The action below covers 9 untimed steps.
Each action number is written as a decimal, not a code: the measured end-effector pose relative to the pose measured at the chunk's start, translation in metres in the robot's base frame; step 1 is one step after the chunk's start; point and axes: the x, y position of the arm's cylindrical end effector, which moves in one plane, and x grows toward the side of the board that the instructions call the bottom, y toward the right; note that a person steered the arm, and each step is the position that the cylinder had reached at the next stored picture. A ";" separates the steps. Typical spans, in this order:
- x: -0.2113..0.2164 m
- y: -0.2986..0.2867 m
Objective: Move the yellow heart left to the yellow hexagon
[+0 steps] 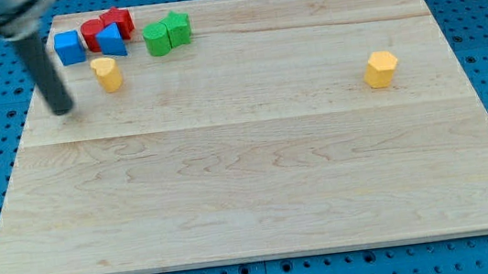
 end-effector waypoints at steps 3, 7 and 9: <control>-0.029 0.236; -0.071 0.286; -0.026 0.291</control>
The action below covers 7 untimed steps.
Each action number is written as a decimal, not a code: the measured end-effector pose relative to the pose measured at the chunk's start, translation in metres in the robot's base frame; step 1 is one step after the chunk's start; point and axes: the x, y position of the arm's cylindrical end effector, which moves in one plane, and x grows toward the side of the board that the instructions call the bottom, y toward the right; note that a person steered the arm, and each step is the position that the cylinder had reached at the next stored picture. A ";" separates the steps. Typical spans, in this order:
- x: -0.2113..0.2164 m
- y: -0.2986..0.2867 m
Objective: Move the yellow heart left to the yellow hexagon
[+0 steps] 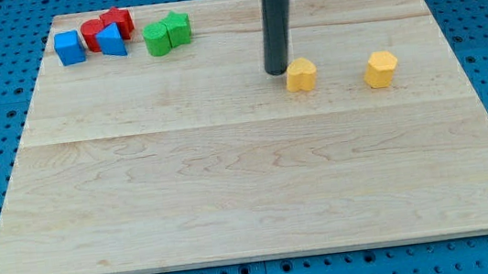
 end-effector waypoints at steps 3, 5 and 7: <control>0.030 0.077; 0.030 0.074; 0.029 0.063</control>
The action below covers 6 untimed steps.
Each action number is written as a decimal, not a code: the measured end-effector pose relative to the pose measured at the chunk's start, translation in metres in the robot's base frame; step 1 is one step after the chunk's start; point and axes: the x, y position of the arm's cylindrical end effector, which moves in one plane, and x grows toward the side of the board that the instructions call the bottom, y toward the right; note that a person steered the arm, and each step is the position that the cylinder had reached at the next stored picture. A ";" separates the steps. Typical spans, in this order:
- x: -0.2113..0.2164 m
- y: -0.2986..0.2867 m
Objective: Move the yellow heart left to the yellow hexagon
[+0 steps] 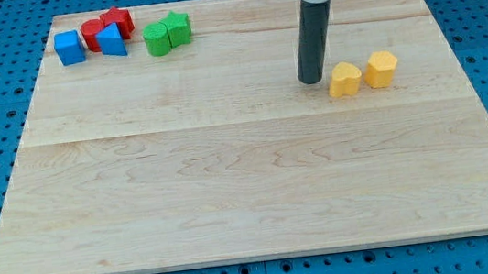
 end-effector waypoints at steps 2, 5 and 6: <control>-0.011 -0.008; -0.142 -0.050; -0.174 -0.101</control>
